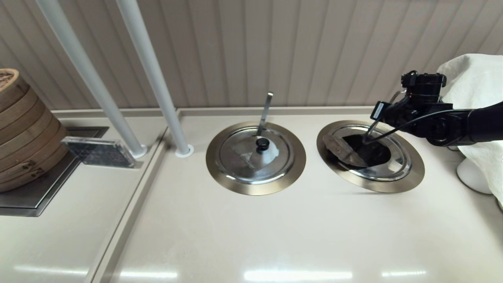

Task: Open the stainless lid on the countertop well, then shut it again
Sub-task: Stir with a spoon

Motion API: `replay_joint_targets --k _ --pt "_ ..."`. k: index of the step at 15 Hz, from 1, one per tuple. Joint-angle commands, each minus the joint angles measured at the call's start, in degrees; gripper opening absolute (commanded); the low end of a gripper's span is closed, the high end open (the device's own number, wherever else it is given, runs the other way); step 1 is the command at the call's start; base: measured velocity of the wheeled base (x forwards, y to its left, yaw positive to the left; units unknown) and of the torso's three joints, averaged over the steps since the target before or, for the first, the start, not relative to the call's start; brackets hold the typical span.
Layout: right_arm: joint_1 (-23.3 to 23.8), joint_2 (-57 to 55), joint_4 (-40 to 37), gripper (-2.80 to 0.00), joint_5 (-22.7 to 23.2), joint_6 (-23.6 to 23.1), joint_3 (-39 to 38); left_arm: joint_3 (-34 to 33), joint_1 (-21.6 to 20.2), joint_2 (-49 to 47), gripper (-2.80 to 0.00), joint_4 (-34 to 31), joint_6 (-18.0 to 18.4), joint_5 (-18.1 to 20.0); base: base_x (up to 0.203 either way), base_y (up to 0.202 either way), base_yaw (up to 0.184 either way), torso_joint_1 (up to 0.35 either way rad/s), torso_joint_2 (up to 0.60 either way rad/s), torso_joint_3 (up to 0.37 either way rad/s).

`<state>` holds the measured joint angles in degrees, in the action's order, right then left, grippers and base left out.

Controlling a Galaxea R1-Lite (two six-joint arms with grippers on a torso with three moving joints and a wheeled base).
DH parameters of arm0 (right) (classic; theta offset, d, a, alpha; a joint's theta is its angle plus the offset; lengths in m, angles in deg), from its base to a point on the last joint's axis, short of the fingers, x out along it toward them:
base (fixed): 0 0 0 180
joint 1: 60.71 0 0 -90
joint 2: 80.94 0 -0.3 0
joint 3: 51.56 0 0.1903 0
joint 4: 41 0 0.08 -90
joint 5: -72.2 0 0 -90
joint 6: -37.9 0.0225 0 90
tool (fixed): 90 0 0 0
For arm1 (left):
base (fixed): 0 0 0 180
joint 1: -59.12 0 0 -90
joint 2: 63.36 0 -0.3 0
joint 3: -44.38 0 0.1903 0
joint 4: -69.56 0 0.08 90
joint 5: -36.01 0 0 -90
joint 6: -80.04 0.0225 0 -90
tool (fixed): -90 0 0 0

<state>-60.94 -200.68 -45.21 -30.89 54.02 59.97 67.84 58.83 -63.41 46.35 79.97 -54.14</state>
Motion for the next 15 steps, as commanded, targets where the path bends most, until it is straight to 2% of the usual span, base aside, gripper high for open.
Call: replay_joint_targets --k 1,5,7,11,15 --pt "-1.7 4.9 0.2 -2.80 0.0 0.1 -1.9 0.0 -0.1 0.0 -2.80 0.0 0.0 0.0 0.000 0.000 0.000 0.000 0.00 0.000" --pt "-4.4 10.4 -0.1 -2.80 1.8 -0.4 -6.8 0.0 -0.1 0.0 -2.80 0.0 0.0 0.0 0.000 0.000 0.000 0.000 0.00 0.000" --pt "-4.3 12.2 -1.2 -2.80 2.2 -2.8 -9.4 0.0 -0.1 0.0 -2.80 0.0 0.0 0.0 0.000 0.000 0.000 0.000 0.00 0.000" --pt "-1.3 14.3 -2.6 -2.80 2.2 -8.7 -14.4 0.0 -0.1 0.0 -2.80 0.0 0.0 0.0 0.000 0.000 0.000 0.000 0.00 0.000" --pt "2.8 13.3 -2.6 -2.80 2.3 -12.5 -14.5 0.0 -0.1 0.0 -2.80 0.0 0.0 0.0 0.000 0.000 0.000 0.000 0.00 0.000"
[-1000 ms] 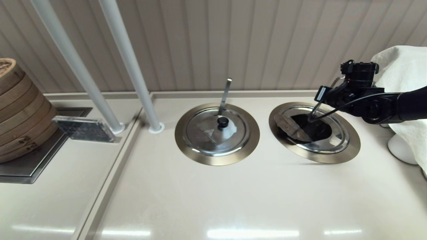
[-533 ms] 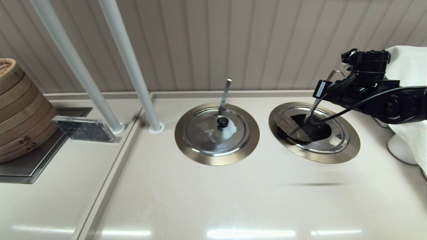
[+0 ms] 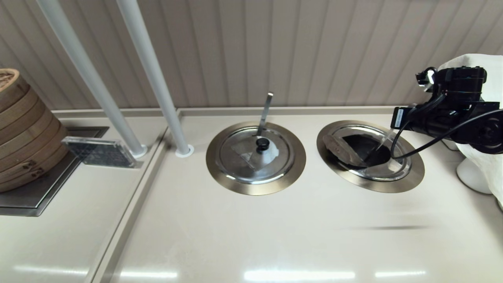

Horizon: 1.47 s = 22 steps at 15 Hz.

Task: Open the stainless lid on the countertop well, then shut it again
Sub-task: Stir with a spoon

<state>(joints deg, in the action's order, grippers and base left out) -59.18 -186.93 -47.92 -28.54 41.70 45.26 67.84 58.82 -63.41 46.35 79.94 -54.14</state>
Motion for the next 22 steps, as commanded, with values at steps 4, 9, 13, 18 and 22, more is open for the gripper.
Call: replay_joint_targets --k 4,9,13,18,22 --pt "1.1 -5.7 0.6 -2.80 -0.3 0.0 5.4 0.0 0.0 0.0 -2.80 0.0 0.0 0.0 0.000 0.000 0.000 0.000 0.00 0.000" --pt "-1.2 -9.7 0.4 -2.80 -1.8 1.8 13.1 0.0 0.0 0.0 -2.80 0.0 0.0 0.0 0.000 0.000 0.000 0.000 0.00 0.000" --pt "-4.0 -8.9 0.1 -2.80 -2.0 6.4 15.7 0.0 0.0 0.0 -2.80 0.0 0.0 0.0 0.000 0.000 0.000 0.000 0.00 0.000" --pt "-4.1 -2.3 -2.3 -2.80 -1.0 6.8 11.0 0.0 0.0 0.0 -2.80 0.0 0.0 0.0 0.000 0.000 0.000 0.000 0.00 0.000" --pt "-2.0 -0.7 -2.5 -2.80 1.2 6.5 6.3 0.0 0.0 0.0 -2.80 0.0 0.0 0.0 0.000 0.000 0.000 0.000 0.00 0.000"
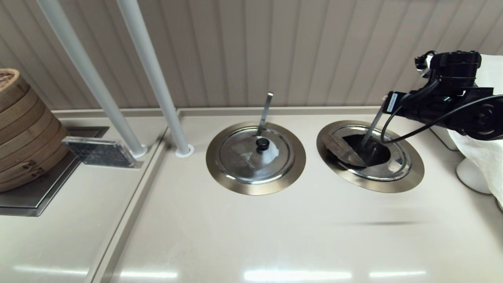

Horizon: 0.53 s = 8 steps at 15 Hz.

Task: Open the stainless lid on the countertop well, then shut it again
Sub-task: Stir with a spoon

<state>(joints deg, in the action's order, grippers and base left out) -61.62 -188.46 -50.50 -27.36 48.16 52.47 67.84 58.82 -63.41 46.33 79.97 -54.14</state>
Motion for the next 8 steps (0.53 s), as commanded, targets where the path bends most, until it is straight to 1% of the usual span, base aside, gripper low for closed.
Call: replay_joint_targets --k 1,2,4,5,6,8 --pt "0.6 -0.1 0.1 -2.80 -0.2 0.0 -1.7 0.0 0.0 0.0 -2.80 0.0 0.0 0.0 0.000 0.000 0.000 0.000 0.00 0.000" --pt "0.6 -2.0 0.0 -2.80 -1.1 0.0 -2.2 0.0 0.0 0.0 -2.80 0.0 0.0 0.0 0.000 0.000 0.000 0.000 0.00 0.000" --pt "0.6 -7.1 0.0 -2.80 -4.3 -0.1 -2.0 0.0 0.0 0.0 -2.80 0.0 0.0 0.0 0.000 0.000 0.000 0.000 0.00 0.000" --pt "0.6 -10.1 0.1 0.00 -5.0 -0.1 -0.7 0.0 0.0 0.0 -2.80 0.0 -0.1 0.0 0.000 0.000 0.000 0.000 0.00 0.000" --pt "0.6 -12.6 0.0 0.00 -5.4 -0.2 1.8 0.0 0.0 0.0 -2.80 0.0 0.0 0.0 0.000 0.000 0.000 0.000 0.00 0.000" --pt "0.6 -17.7 -1.3 0.00 -5.9 -0.2 9.3 0.0 0.0 0.0 -2.80 0.0 0.0 0.0 0.000 0.000 0.000 0.000 0.00 0.000"
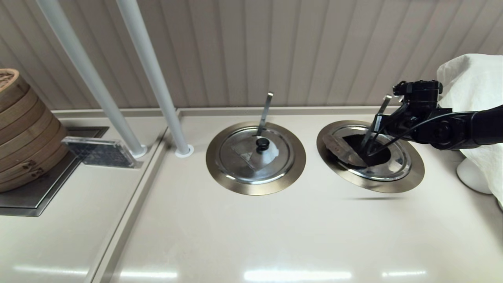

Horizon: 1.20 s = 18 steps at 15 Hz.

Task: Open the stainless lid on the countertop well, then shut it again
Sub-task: Stir with a spoon

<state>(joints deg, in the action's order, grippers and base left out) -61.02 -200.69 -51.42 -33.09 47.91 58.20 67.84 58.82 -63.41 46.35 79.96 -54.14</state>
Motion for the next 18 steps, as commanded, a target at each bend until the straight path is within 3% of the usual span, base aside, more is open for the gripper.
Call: replay_joint_targets --k 1,10,14,15,18 --pt "0.0 -7.3 -1.4 0.00 -0.6 0.1 6.7 0.0 0.0 0.0 -2.80 0.0 0.0 0.0 0.000 0.000 0.000 0.000 0.00 0.000" --pt "3.3 -17.1 -6.5 0.00 -1.6 -0.1 26.1 0.0 0.0 0.0 -2.80 -0.1 0.0 0.0 0.000 0.000 0.000 0.000 0.00 0.000" --pt "3.6 -17.1 -6.7 0.00 -1.6 -0.2 26.3 0.0 0.0 0.0 -2.80 0.0 0.0 0.0 0.000 0.000 0.000 0.000 0.00 0.000" --pt "3.6 -17.1 -6.7 -2.80 -1.6 -0.2 26.3 0.0 0.0 0.0 -2.80 0.0 0.0 0.0 0.000 0.000 0.000 0.000 0.00 0.000" --pt "3.6 -16.9 -5.9 -2.80 -1.1 0.0 26.3 0.0 0.0 0.0 -2.80 0.0 0.0 0.0 0.000 0.000 0.000 0.000 0.00 0.000"
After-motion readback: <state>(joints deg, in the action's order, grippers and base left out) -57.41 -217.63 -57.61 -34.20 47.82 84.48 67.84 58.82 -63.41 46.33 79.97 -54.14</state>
